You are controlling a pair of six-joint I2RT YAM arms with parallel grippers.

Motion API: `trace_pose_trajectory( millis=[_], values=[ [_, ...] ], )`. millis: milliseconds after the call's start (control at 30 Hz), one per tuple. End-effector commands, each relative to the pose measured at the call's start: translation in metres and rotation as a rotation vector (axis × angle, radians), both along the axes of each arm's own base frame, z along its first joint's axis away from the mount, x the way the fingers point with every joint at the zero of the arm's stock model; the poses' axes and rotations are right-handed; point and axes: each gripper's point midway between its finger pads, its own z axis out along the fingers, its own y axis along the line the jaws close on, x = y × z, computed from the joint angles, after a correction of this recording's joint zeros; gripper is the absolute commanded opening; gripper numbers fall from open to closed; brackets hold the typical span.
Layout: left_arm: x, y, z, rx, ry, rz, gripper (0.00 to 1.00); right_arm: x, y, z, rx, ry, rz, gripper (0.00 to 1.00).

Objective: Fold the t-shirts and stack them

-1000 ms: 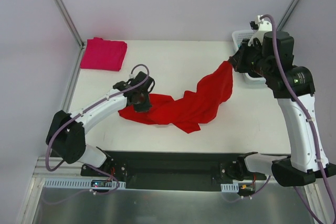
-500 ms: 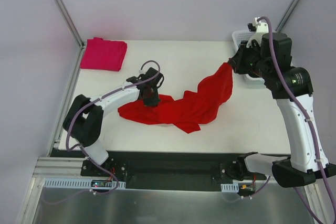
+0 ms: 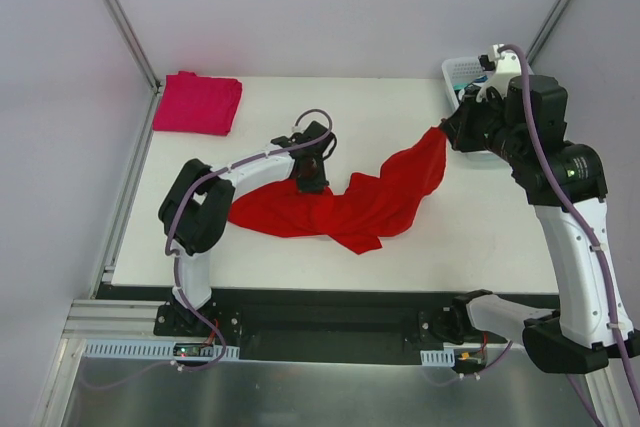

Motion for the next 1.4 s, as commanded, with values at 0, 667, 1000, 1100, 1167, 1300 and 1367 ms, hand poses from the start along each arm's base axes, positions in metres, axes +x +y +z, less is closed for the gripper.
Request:
trace_pose_trajectory(
  millis=[0,667,1000,1100,1167,1300,1367],
  values=[
    [-0.004,0.007,0.013,0.017,-0.04,-0.02,0.07,0.001,0.005,0.007,0.025,-0.03,0.023,0.01],
    [0.047,0.038,0.06,-0.004,-0.177,0.302,0.69,-0.002,0.008,-0.003,0.016,-0.01,0.041,0.01],
    [0.059,0.061,0.053,-0.033,-0.133,0.403,0.66,-0.004,0.002,-0.01,-0.018,-0.005,0.031,0.01],
    [0.053,0.068,0.046,-0.007,-0.112,0.423,0.67,-0.004,0.004,-0.009,-0.009,-0.005,0.035,0.01],
    [0.047,0.071,0.04,-0.016,-0.079,0.448,0.67,-0.003,0.004,-0.012,-0.013,0.0,0.034,0.01],
    [0.043,0.067,0.037,-0.03,-0.051,0.403,0.61,-0.004,0.004,-0.014,-0.008,0.007,0.036,0.01],
    [0.043,0.075,0.04,0.024,-0.073,0.3,0.6,-0.007,0.002,-0.012,-0.014,0.005,0.033,0.01]
  ],
)
